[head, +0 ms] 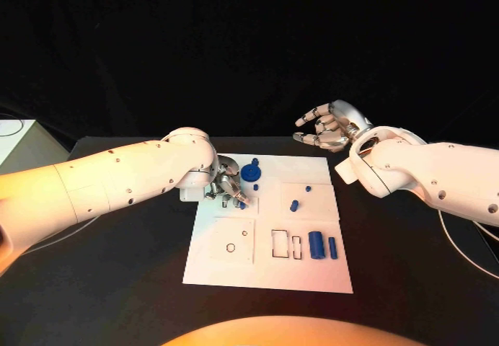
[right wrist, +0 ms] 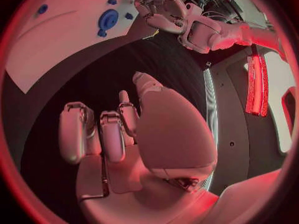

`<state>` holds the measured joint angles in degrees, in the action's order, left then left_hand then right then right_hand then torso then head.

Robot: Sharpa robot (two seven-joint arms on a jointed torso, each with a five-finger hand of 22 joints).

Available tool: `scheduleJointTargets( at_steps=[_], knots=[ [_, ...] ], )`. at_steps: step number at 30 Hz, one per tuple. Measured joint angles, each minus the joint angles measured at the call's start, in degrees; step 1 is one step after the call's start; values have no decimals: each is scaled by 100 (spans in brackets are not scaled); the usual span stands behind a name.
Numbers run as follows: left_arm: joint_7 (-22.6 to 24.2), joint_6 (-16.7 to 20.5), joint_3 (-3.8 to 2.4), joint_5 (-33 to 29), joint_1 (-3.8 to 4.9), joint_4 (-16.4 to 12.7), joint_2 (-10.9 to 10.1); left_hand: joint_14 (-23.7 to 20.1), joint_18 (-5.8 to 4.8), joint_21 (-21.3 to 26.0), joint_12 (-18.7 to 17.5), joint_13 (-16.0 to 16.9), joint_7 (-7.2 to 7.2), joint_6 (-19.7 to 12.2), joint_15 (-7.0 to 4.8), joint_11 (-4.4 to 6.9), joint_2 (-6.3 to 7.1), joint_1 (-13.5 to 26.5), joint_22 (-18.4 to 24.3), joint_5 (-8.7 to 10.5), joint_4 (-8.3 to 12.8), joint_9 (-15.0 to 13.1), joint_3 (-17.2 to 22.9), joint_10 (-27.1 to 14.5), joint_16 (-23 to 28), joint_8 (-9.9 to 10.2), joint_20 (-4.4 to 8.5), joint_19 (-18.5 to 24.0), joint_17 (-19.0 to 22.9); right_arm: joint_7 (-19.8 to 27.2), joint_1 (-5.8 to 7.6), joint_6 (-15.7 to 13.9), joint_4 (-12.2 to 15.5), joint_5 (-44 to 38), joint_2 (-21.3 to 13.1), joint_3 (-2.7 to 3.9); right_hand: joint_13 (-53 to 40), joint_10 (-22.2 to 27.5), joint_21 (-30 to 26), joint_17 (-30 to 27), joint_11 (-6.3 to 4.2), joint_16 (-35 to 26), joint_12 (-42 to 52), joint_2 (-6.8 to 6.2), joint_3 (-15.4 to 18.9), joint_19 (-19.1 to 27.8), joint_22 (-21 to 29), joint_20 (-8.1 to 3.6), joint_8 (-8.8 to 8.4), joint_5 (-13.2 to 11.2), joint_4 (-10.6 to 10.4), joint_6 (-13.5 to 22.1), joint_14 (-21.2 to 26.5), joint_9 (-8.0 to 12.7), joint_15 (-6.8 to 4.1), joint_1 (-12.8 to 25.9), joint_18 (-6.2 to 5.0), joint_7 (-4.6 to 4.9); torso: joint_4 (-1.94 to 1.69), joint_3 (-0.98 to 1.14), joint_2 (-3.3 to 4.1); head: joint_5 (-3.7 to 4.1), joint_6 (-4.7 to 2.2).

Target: Assemble the parts on the task board

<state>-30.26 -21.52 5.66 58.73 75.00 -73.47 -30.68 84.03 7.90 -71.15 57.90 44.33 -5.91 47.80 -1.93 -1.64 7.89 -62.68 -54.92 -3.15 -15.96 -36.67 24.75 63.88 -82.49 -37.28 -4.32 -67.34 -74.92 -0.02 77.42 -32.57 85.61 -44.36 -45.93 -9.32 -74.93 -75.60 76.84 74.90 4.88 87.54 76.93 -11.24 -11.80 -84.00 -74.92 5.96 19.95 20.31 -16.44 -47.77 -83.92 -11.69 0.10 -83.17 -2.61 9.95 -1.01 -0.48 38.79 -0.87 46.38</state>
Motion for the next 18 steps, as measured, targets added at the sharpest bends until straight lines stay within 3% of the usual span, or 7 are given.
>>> scheduleJointTargets(
  at_steps=[12,18],
  knots=[
    [0,-7,4,-36,-7,43,36,0,-1,0,-21,-15,20,-20,0,20,-45,-83,13,0,34,-29,34,-20,0,0,1,41,0,-16,-3,34,-21,3,30,0,1,0,0,4,0,0,-23,0,0,0,1,0,0,0,0,0,0,0,0,0,0,0,-1,4,4,5,25],
    [0,-5,5,-75,-8,51,38,0,-1,0,-26,-33,34,-33,0,22,-167,-373,12,0,152,-125,299,-22,0,36,1,41,0,-19,-4,46,-28,5,34,0,1,0,0,4,0,0,-23,0,0,0,1,0,0,0,0,0,0,0,0,0,0,0,-1,5,4,10,36]
  ],
)
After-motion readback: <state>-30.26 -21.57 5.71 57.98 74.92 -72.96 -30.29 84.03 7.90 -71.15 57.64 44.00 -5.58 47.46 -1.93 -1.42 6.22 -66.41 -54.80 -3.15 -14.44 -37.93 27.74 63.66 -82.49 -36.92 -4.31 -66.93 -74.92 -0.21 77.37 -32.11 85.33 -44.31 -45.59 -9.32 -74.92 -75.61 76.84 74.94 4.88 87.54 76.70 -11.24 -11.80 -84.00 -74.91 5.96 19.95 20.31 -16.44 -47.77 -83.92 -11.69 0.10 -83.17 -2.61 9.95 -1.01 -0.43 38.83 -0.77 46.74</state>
